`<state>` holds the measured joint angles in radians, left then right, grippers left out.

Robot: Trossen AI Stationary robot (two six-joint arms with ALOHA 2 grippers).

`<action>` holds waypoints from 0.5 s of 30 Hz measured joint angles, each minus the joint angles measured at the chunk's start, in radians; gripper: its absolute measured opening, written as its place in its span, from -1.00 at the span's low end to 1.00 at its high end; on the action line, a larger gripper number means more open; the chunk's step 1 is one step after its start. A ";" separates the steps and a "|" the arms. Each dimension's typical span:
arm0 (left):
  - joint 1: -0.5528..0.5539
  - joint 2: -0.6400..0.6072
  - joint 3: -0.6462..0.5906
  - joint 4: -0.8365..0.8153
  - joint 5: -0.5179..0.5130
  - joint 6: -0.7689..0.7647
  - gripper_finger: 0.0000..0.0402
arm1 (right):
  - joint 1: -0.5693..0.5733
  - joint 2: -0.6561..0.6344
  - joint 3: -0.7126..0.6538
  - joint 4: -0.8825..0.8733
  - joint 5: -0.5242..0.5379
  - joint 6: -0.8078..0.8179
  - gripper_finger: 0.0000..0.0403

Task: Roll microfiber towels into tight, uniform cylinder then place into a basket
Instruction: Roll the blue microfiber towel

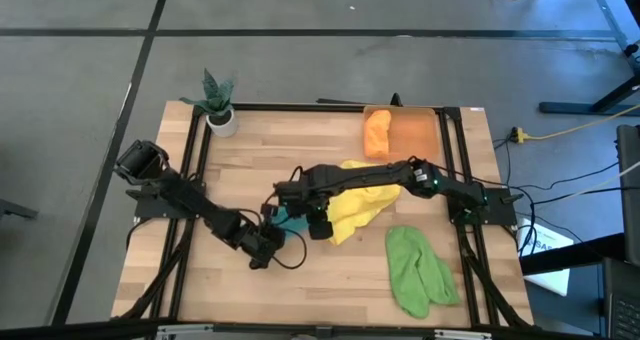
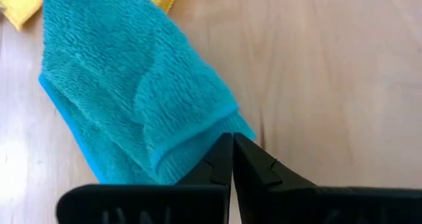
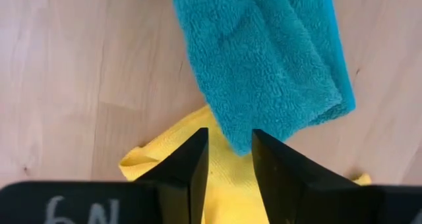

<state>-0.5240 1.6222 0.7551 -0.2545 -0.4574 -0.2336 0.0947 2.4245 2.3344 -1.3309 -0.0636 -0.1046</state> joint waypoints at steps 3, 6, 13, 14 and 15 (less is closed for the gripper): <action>-0.019 0.000 0.000 -0.003 0.000 -0.009 -0.98 | 0.018 0.000 0.000 0.005 0.007 -0.017 -0.42; -0.036 -0.007 0.000 -0.034 -0.002 -0.028 -0.98 | 0.046 0.000 0.000 0.039 0.006 -0.035 -0.42; -0.086 -0.086 0.000 -0.163 -0.039 -0.129 -0.98 | 0.093 0.013 0.000 0.055 0.096 -0.059 -0.42; -0.098 -0.103 0.000 -0.185 -0.048 -0.146 -0.98 | 0.097 0.014 -0.002 0.057 0.113 -0.059 -0.42; -0.110 -0.119 0.000 -0.195 -0.056 -0.157 -0.98 | 0.101 0.014 -0.002 0.065 0.126 -0.059 -0.42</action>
<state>-0.6336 1.5030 0.7547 -0.4499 -0.5133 -0.3905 0.1957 2.4389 2.3329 -1.2658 0.0621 -0.1634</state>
